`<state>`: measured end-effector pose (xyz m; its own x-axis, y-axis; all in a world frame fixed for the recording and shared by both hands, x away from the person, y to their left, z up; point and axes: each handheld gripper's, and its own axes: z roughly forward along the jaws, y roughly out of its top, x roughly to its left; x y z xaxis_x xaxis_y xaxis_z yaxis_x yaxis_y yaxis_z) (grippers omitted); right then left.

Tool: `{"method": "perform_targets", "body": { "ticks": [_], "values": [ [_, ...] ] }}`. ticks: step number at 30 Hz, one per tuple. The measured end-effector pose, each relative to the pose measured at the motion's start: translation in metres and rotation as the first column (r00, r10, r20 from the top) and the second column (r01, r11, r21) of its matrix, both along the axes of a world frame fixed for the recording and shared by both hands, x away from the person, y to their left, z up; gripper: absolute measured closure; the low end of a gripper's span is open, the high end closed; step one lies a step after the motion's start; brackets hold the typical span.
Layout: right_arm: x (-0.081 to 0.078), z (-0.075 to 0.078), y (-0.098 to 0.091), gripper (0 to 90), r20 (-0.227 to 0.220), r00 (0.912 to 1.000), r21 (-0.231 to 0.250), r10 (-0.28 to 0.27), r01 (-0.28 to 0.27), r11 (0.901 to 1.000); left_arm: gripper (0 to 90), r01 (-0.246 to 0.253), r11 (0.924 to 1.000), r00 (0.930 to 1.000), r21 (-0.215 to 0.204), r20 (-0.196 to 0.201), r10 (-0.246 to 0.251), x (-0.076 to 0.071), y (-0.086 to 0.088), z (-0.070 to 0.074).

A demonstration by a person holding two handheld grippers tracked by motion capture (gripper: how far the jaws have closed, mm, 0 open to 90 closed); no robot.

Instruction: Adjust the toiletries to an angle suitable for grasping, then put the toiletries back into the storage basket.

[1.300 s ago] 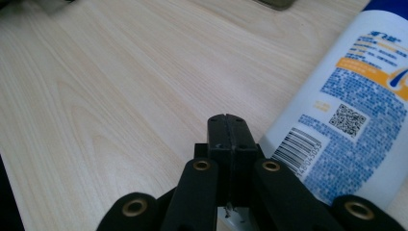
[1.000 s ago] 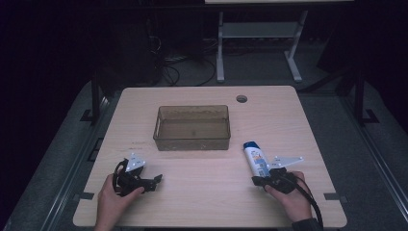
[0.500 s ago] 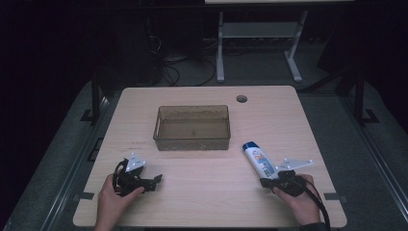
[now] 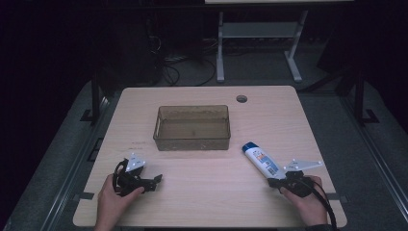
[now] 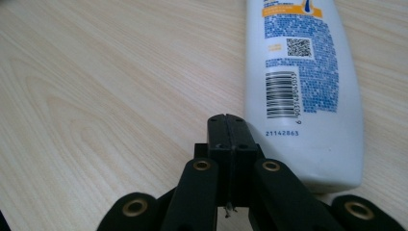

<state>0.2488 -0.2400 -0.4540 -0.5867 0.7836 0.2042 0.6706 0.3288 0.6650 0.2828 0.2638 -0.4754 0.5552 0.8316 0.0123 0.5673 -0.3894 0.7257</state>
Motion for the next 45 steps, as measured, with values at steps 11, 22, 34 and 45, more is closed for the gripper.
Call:
{"method": "perform_targets", "body": {
  "ticks": [11,22,34,45],
  "values": [
    [-0.002,0.0,-0.014,90.0,0.002,0.9991,-0.001,-0.041,0.041,0.9991,12.6,0.0,1.0,1.0,0.0,0.0,0.0,0.0,0.0,0.0],
    [-0.003,0.002,-0.02,90.0,0.005,0.9984,0.011,-0.056,0.056,0.9983,12.6,0.0,1.0,1.0,0.0,0.0,0.0,0.0,0.0,0.0],
    [-0.003,0.01,-0.016,83.2,0.035,0.9986,0.024,-0.038,0.038,0.999,12.6,0.0,1.0,1.0,0.0,0.0,0.0,0.0,0.0,0.0],
    [0.001,0.016,-0.016,58.8,0.079,0.9964,0.026,-0.032,0.03,0.9992,12.6,0.0,1.0,1.0,0.0,0.0,0.0,0.0,0.0,0.0]
  ]
}}
